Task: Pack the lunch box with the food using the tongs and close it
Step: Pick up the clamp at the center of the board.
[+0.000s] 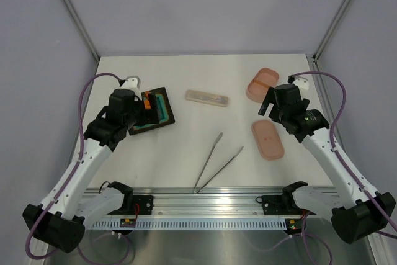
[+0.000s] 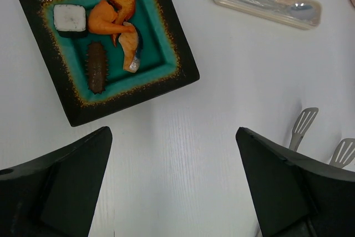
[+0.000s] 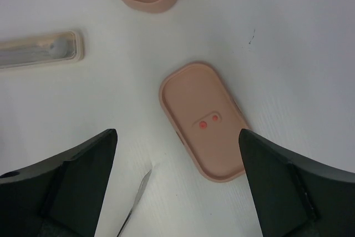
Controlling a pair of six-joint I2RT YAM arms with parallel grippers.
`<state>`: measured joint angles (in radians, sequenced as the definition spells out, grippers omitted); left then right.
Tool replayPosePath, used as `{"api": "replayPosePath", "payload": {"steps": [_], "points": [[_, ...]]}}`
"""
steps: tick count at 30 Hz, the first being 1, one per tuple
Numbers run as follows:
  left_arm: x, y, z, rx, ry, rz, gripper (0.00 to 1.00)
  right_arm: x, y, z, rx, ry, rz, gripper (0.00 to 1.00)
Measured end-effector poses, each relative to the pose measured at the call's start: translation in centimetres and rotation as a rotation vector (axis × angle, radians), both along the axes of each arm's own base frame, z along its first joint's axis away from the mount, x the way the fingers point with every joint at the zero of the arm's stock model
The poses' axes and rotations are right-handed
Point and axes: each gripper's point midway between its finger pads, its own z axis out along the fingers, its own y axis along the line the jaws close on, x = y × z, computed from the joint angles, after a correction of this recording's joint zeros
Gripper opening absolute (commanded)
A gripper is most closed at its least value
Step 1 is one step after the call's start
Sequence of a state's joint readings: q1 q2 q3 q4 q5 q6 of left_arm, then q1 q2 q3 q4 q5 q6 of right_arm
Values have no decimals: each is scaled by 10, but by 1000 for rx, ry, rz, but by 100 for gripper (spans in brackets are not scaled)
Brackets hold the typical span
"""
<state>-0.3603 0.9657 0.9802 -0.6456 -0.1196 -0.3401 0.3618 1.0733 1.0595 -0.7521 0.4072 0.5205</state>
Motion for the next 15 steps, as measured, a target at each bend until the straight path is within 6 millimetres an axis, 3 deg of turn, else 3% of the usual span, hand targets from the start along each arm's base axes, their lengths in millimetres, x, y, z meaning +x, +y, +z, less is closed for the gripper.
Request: {"api": "replayPosePath", "payload": {"steps": [6,15], "points": [[-7,-10,-3,13,18,-41,99,-10,-2,8,21,-40,8,99],[-25,-56,-18,71,70,-205,99,-15,-6,14,11,-62,9,99]]}}
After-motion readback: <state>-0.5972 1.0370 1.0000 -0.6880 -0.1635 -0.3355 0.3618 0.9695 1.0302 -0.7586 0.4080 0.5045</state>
